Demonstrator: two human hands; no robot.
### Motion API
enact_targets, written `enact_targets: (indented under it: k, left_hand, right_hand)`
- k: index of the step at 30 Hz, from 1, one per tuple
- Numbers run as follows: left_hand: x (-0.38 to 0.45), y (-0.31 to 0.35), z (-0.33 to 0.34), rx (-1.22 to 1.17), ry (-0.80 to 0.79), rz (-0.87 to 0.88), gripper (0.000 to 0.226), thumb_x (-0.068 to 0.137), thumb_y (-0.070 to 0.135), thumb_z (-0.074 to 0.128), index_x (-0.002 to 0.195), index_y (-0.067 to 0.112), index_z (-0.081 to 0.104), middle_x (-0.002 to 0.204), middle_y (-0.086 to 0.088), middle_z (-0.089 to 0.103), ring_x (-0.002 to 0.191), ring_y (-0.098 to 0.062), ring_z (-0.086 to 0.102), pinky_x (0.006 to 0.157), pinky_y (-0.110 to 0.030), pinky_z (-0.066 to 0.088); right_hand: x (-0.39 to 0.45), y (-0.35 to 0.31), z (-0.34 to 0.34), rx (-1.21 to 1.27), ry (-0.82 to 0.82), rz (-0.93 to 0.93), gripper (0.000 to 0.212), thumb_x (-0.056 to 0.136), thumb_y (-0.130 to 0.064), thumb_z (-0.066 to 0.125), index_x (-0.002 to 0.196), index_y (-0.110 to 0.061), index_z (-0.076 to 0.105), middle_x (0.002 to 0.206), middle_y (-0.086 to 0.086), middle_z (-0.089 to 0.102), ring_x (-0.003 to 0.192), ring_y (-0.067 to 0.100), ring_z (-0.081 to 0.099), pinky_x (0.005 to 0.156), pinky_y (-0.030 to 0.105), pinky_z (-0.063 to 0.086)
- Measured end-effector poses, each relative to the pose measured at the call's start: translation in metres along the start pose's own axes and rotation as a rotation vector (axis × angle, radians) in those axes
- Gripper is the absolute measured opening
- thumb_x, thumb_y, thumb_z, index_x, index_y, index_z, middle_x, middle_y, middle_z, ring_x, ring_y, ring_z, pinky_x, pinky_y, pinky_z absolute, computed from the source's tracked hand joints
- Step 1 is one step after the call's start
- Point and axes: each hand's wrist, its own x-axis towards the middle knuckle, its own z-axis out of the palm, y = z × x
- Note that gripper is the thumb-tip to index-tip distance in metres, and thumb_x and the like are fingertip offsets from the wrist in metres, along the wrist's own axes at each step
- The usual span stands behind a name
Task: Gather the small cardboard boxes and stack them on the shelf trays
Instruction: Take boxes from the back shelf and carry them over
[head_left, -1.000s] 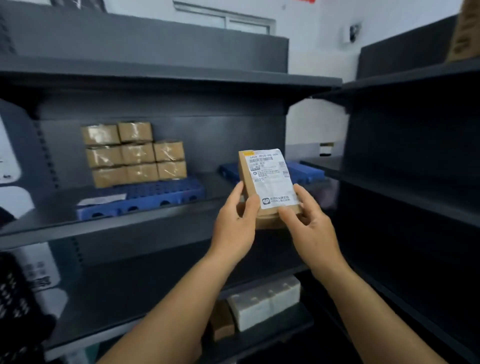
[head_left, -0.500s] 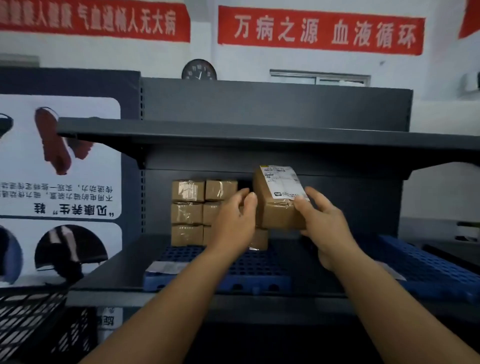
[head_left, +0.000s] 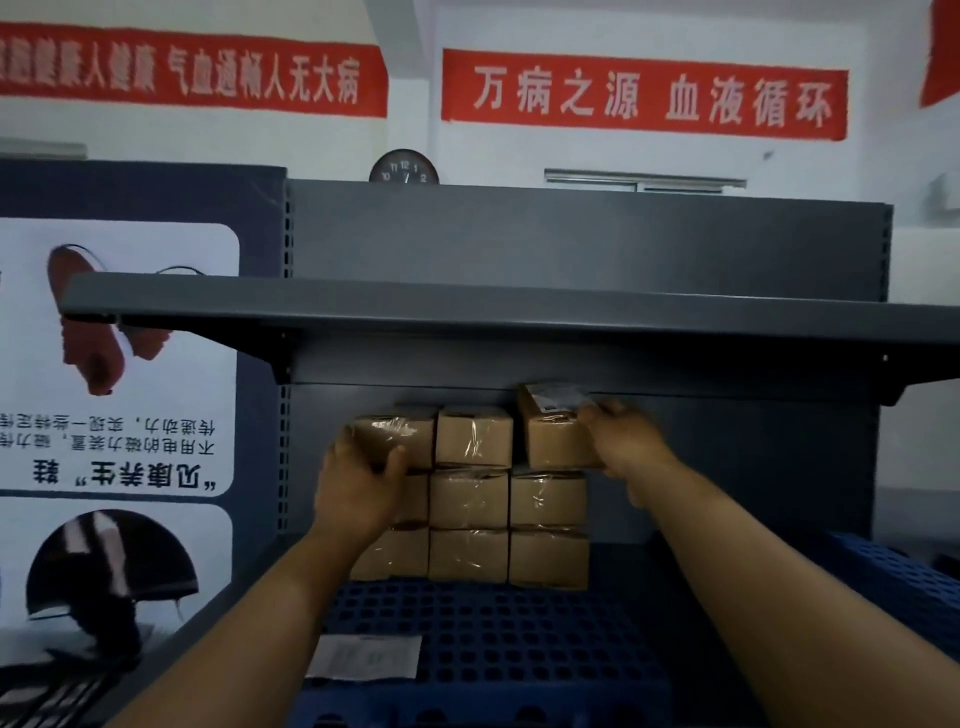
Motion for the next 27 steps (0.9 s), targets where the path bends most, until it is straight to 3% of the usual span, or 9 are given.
enact_targets:
  k: [3, 8, 12, 16, 27]
  left_hand:
    - [0.004, 0.002, -0.003, -0.066, -0.093, -0.014, 0.042, 0.089, 0.033, 0.06, 0.124, 0.013, 0.044, 0.119, -0.006, 0.057, 0.112, -0.026, 0.056, 0.091, -0.038, 0.046]
    - [0.013, -0.005, -0.001, -0.07, -0.115, 0.013, 0.042, 0.091, 0.025, 0.059, 0.127, 0.011, 0.04, 0.125, -0.01, 0.055, 0.115, -0.026, 0.054, 0.086, -0.031, 0.041]
    - [0.015, -0.008, 0.0, -0.077, -0.116, 0.021, 0.046, 0.092, 0.023, 0.057, 0.132, 0.011, 0.038, 0.128, -0.01, 0.054, 0.116, -0.026, 0.053, 0.084, -0.029, 0.039]
    - [0.015, -0.008, 0.001, -0.078, -0.102, 0.012, 0.044, 0.092, 0.021, 0.057, 0.131, 0.009, 0.039, 0.125, -0.008, 0.055, 0.116, -0.026, 0.053, 0.082, -0.027, 0.038]
    - [0.016, -0.007, 0.004, -0.061, -0.1, 0.021, 0.048, 0.091, 0.019, 0.058, 0.133, 0.008, 0.036, 0.126, -0.012, 0.053, 0.113, -0.028, 0.054, 0.08, -0.029, 0.04]
  right_hand:
    - [0.007, 0.0, 0.01, -0.127, 0.024, -0.018, 0.047, 0.099, -0.037, 0.037, 0.136, -0.009, 0.048, 0.136, 0.013, 0.052, 0.118, 0.031, 0.052, 0.099, 0.038, 0.044]
    - [0.01, 0.0, 0.02, -0.185, 0.051, -0.013, 0.05, 0.101, -0.038, 0.033, 0.127, 0.0, 0.053, 0.131, 0.02, 0.055, 0.119, 0.034, 0.051, 0.099, 0.035, 0.039]
    - [0.006, 0.004, 0.023, -0.209, 0.054, -0.001, 0.046, 0.098, -0.034, 0.043, 0.12, 0.004, 0.056, 0.123, 0.023, 0.059, 0.112, 0.035, 0.056, 0.094, 0.04, 0.044]
    - [0.008, 0.01, 0.025, -0.267, 0.081, -0.01, 0.039, 0.097, -0.033, 0.042, 0.112, 0.0, 0.057, 0.108, 0.017, 0.063, 0.09, 0.027, 0.056, 0.082, 0.034, 0.046]
    - [0.0, 0.015, 0.022, -0.241, 0.098, -0.013, 0.045, 0.097, -0.035, 0.044, 0.127, -0.002, 0.05, 0.125, 0.016, 0.057, 0.113, 0.03, 0.055, 0.087, 0.033, 0.044]
